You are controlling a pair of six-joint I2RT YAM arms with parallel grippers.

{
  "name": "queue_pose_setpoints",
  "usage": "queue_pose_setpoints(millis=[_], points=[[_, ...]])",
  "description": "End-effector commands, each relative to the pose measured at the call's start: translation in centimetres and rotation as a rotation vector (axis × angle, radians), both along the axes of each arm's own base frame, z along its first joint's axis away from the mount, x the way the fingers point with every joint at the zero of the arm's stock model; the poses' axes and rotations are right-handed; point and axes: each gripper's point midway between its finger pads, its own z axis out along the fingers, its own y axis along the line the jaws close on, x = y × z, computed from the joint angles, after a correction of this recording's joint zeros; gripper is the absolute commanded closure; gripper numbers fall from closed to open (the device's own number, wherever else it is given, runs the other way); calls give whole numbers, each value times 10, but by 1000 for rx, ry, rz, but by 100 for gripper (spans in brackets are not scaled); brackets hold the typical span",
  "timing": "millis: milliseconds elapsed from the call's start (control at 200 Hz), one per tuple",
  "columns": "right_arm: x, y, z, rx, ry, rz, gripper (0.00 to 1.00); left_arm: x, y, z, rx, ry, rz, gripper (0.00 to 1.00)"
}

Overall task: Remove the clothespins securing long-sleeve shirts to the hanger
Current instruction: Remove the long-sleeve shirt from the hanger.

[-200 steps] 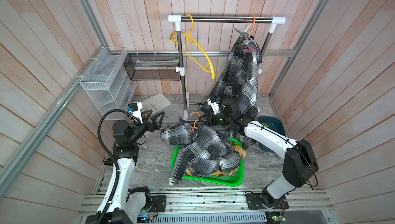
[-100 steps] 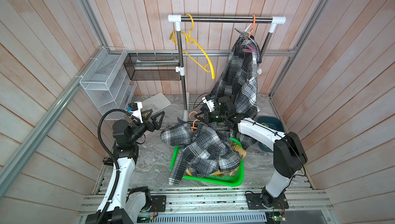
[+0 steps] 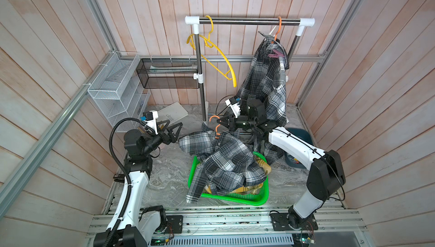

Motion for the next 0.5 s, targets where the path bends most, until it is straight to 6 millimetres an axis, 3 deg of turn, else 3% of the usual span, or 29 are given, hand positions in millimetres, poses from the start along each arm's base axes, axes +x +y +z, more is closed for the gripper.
queue_pose_setpoints(millis=[0,330,495], points=[[-9,-17,54,13,-177,-15,100,-5,-11,3,0,7,-104,2],[-31,-42,110,59,-268,-41,100,4,-26,-22,51,87,-149,3],[-41,-47,125,65,-296,-12,100,13,-33,-39,91,130,-147,4]])
